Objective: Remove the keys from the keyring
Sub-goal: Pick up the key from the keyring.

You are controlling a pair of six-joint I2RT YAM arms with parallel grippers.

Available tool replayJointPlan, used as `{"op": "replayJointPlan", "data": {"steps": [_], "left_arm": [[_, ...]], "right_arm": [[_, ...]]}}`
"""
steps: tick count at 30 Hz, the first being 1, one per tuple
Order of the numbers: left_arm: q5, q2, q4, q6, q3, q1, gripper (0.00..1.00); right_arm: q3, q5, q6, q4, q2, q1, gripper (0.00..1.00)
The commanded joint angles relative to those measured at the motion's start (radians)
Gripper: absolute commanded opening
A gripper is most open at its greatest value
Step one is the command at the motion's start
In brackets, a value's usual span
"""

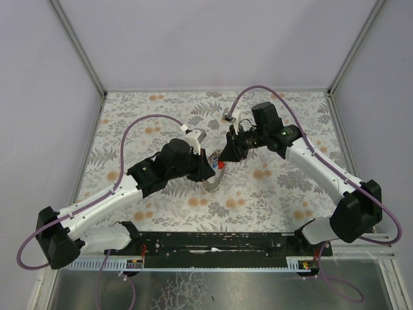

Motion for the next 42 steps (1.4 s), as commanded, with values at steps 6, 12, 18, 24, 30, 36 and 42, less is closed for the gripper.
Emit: {"op": "replayJointPlan", "data": {"steps": [6,12,18,24,30,36,42], "left_arm": [[-0.005,-0.012,0.020,-0.028,0.035,0.001,0.00],[-0.003,-0.003,0.019,-0.051,0.045,0.001,0.00],[-0.002,-0.002,0.016,-0.079,0.052,0.000,0.00],[0.005,0.006,0.016,-0.085,0.054,0.001,0.00],[0.010,0.006,0.016,-0.086,0.056,0.001,0.00],[0.018,0.007,0.016,-0.088,0.057,0.001,0.00],[0.017,0.009,0.016,-0.091,0.058,0.000,0.00]], "right_arm": [[0.090,-0.021,-0.008,-0.023,-0.045,-0.048,0.42],[0.052,-0.152,0.032,0.012,-0.043,-0.039,0.29],[0.042,-0.106,0.032,0.023,-0.023,-0.015,0.30],[0.040,-0.053,0.024,0.017,-0.004,-0.001,0.30],[0.049,0.004,0.012,0.002,0.003,0.004,0.30],[0.050,0.006,0.006,0.001,0.006,0.015,0.30],[0.053,0.008,0.002,-0.004,0.012,0.028,0.18]]}}
